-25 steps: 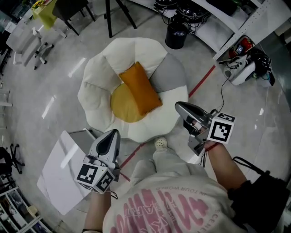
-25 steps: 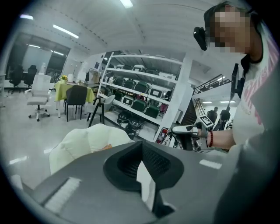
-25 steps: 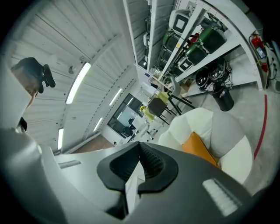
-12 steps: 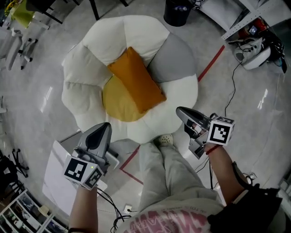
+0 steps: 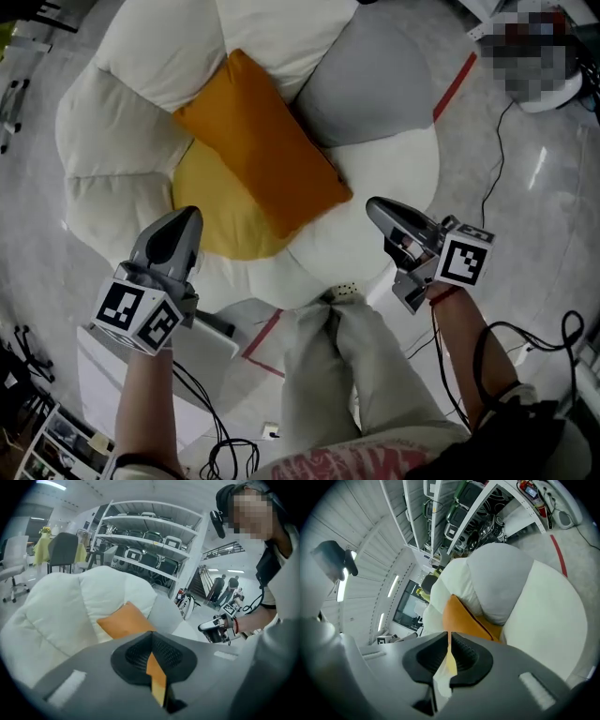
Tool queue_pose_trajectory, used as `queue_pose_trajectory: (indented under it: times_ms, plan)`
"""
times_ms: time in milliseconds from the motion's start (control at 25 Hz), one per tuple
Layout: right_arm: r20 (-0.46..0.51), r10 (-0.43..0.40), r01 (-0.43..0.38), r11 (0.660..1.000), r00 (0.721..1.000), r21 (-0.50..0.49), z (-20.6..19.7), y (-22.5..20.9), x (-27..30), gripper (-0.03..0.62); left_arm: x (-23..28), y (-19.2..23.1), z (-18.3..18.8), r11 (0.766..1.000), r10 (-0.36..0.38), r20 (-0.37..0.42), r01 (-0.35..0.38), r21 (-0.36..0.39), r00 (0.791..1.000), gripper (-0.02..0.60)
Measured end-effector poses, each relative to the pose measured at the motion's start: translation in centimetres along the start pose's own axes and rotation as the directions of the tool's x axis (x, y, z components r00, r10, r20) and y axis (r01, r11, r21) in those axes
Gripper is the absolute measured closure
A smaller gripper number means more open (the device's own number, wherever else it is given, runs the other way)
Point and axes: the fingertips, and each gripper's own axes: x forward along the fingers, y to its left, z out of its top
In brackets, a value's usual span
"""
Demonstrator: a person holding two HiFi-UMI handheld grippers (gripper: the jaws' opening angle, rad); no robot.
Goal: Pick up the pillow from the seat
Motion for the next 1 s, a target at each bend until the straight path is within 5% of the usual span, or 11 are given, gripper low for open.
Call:
queue_pose_trajectory:
  times_ms: [280,600,760,880,1000]
  plan:
    - [-0.012,-0.015,0.014,0.999,1.000,-0.042,-1.7,-5.5,3.9,0.528,5.4,6.3,-3.4,0.989,0.037,0.085,-0.024,-0.148,0.996,0.566]
    - [-0.035,0.054,-0.059,0.981,0.998,-0.183,-0.8,-6.1,6.5,0.460,7.9,11.0,-5.2,0.990,0.065,0.133,-0.047,-0.133,0.989,0.566]
    - [-0.071,0.056,-0.072,0.966,0.996,-0.249,-0.7,-6.5,8.0,0.329,9.7,13.2,-5.5,0.982,0.038,0.154,-0.008,-0.191,0.987,0.560]
    - [-0.081,0.059,-0.079,0.959,0.995,-0.272,-0.8,-7.0,8.6,0.282,10.9,14.4,-5.1,0.974,0.030,0.182,0.013,-0.228,0.983,0.384]
    - [-0.093,0.067,-0.091,0.955,0.993,-0.283,-1.0,-7.5,9.2,0.229,11.6,15.1,-4.4,0.968,0.021,0.217,0.035,-0.250,0.976,0.317]
